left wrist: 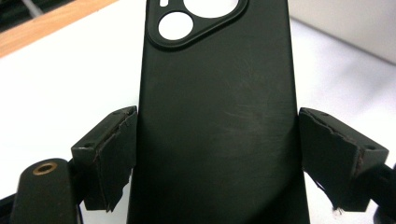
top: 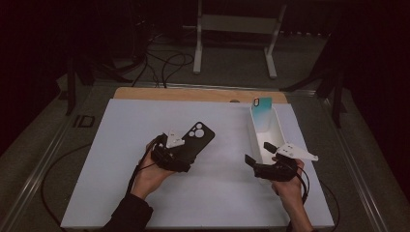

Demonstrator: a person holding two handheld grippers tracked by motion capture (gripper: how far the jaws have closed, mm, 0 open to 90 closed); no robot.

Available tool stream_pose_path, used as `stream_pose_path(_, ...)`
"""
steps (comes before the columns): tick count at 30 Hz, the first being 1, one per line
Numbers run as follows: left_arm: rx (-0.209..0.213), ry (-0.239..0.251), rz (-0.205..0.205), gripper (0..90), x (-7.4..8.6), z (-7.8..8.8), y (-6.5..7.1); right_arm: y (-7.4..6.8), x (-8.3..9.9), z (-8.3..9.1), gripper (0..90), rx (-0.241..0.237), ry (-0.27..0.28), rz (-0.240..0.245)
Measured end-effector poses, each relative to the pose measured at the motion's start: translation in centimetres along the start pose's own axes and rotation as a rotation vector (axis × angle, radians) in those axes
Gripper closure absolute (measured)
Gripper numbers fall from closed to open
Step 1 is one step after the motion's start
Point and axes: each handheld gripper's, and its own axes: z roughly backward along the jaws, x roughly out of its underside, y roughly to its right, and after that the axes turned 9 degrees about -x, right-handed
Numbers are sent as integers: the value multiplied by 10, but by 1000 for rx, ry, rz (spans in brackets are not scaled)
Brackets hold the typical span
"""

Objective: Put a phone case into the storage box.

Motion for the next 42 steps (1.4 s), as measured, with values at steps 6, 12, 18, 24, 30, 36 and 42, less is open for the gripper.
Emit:
stream_pose_path(6, 7, 31, -17, 161, -6, 8, 7, -6, -11, -13, 94, -59, -21, -10)
stream_pose_path(12, 31, 55, -41, 161, -12, 10, 15, -13, -22, -25, 94, -102, -17, -26)
stream_pose_path(18, 46, 75, -67, 160, -18, 12, 26, -24, -32, -40, 97, -149, -35, -33)
stream_pose_path(24, 60, 93, -73, 160, -20, 14, 32, -30, -36, -49, 130, -177, -42, -52)
stream_pose_path(30, 75, 119, -75, 159, -22, 17, 38, -34, -38, -57, 233, -210, -55, -106)
stream_pose_path(36, 84, 137, -74, 159, -24, 17, 46, -38, -39, -64, 397, -231, -66, -145)
stream_pose_path(42, 87, 142, -63, 157, -25, 13, 52, -43, -39, -68, 586, -284, -70, -169)
